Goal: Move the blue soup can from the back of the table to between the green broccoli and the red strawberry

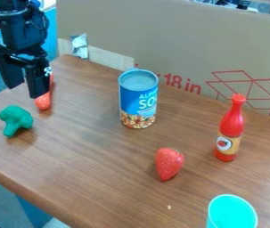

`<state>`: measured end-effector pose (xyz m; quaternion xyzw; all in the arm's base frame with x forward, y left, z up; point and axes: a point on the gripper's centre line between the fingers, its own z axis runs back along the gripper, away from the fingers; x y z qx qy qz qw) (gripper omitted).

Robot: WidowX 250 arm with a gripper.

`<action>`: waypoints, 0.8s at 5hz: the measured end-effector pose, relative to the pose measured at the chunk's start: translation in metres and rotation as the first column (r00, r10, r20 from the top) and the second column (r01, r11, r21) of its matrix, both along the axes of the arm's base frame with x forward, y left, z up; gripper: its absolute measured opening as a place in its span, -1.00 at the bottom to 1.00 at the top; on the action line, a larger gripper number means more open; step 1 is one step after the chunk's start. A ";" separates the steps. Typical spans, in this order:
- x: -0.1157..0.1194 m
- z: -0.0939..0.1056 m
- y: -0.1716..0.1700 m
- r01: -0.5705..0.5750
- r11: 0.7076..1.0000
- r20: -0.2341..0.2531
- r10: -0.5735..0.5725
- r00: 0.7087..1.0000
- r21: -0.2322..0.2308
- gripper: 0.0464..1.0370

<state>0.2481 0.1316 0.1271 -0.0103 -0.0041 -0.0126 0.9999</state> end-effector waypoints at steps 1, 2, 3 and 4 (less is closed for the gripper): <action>-0.001 -0.009 -0.004 0.007 1.000 -0.028 -0.008 1.000 -0.015 0.92; 0.012 -0.011 -0.033 -0.019 1.000 0.027 0.020 0.999 -0.025 0.92; 0.025 -0.006 -0.069 0.053 0.996 0.058 -0.049 0.997 -0.068 0.92; 0.039 0.008 -0.085 0.065 0.992 0.078 -0.057 0.995 -0.112 0.92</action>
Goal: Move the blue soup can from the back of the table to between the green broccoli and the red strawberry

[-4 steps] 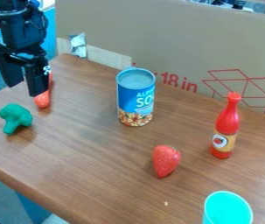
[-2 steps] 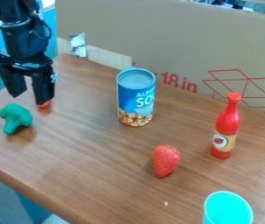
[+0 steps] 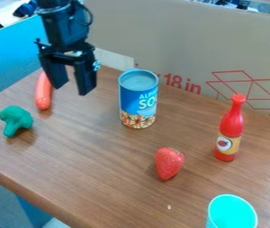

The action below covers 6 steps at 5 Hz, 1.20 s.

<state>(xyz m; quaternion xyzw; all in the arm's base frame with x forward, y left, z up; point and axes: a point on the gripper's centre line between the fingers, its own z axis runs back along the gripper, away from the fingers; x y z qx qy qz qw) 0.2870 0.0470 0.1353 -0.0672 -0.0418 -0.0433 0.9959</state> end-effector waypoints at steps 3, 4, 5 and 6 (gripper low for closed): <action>0.055 0.004 -0.020 -0.083 0.991 0.023 0.081 0.996 0.106 0.92; 0.071 0.001 -0.029 -0.084 0.991 0.032 0.081 0.996 0.105 0.92; 0.080 -0.004 -0.032 -0.111 0.987 0.027 0.108 0.994 0.115 0.92; 0.091 -0.005 -0.036 -0.113 0.988 0.036 0.110 0.993 0.105 0.92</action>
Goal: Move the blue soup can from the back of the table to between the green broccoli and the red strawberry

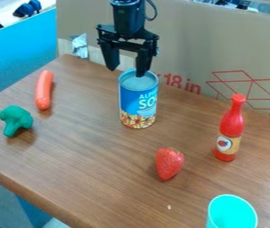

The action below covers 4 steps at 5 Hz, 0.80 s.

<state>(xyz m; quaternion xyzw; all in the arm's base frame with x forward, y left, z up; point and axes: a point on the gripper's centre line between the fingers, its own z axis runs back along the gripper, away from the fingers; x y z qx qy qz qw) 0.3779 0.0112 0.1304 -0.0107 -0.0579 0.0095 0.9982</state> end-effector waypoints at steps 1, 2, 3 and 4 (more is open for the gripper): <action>0.009 -0.008 0.001 -0.013 1.000 -0.010 0.013 1.000 0.001 0.92; 0.023 -0.023 0.004 -0.023 1.000 -0.027 0.024 0.999 0.020 0.92; 0.029 -0.024 0.005 -0.032 0.999 -0.026 0.033 0.999 0.028 0.92; 0.024 -0.026 0.004 -0.020 0.997 -0.025 0.022 0.999 0.071 0.92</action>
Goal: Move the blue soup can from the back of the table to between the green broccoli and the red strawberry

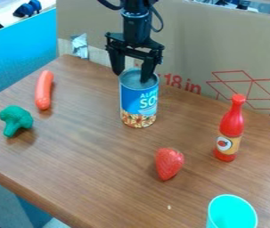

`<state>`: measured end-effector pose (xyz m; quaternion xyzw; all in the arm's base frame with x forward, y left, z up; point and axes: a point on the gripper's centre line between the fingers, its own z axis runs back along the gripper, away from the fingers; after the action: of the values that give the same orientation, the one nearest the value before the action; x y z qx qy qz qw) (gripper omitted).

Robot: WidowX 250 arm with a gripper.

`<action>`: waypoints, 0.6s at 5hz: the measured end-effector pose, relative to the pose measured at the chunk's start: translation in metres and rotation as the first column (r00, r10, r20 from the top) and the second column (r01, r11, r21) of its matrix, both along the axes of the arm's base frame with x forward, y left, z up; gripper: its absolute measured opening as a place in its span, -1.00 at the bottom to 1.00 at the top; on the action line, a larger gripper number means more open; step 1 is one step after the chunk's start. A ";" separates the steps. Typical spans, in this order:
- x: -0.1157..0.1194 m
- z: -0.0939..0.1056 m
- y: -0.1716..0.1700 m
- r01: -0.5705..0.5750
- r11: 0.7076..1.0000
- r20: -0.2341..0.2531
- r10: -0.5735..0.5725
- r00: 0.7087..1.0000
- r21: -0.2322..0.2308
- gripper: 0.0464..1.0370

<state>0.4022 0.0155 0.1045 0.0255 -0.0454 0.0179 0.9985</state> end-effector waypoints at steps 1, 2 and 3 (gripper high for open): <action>-0.018 -0.002 0.000 0.022 0.999 -0.014 -0.021 1.000 0.047 0.92; -0.045 -0.005 0.004 0.036 0.997 -0.050 -0.033 0.998 0.069 0.92; -0.057 -0.006 0.014 0.024 0.999 -0.062 -0.021 0.998 0.049 0.92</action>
<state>0.3451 0.0290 0.0988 0.0503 -0.0154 0.0045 0.9986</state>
